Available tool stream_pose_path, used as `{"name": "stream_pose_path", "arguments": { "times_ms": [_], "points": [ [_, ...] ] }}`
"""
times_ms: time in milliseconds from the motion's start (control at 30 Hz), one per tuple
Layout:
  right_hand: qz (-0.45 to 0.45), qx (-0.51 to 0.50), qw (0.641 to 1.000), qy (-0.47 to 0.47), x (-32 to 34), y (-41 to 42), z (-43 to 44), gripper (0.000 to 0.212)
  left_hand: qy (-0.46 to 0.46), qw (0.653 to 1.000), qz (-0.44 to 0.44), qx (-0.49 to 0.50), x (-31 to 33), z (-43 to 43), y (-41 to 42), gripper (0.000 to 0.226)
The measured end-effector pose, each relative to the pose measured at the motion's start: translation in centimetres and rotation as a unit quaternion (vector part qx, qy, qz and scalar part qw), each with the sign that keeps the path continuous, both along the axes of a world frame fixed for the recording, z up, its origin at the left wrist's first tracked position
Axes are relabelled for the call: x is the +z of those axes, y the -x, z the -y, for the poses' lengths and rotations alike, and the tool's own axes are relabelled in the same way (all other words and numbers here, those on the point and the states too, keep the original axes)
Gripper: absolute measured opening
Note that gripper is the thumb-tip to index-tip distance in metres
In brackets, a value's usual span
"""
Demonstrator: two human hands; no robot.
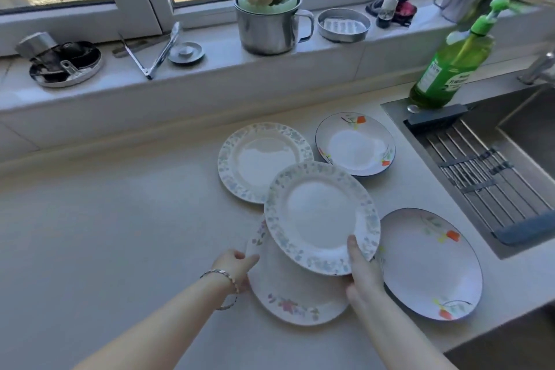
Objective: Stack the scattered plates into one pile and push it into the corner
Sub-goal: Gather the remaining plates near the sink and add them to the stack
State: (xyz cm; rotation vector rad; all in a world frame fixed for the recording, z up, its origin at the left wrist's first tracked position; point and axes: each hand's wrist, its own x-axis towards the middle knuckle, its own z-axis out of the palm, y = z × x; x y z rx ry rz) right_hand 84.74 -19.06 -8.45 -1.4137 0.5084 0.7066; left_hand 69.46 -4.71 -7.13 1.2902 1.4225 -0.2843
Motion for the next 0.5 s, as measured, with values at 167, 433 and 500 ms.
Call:
{"name": "stream_pose_path", "arguments": {
  "times_ms": [167, 433, 500],
  "points": [
    [-0.001, 0.059, 0.995, -0.083, 1.5, -0.4, 1.1, 0.029, -0.012, 0.999, 0.016, 0.046, -0.2, 2.0, -0.6, 0.024],
    [-0.016, 0.085, 0.982, -0.167, 2.7, -0.1, 1.0, 0.028, 0.066, 0.976, 0.127, 0.165, 1.0, 3.8, 1.1, 0.015],
    [-0.014, 0.084, 0.982, -0.167, 2.8, 0.3, 0.9, 0.013, 0.050, 0.977, 0.149, 0.144, 1.4, 3.8, 2.4, 0.014]
  ]
}}
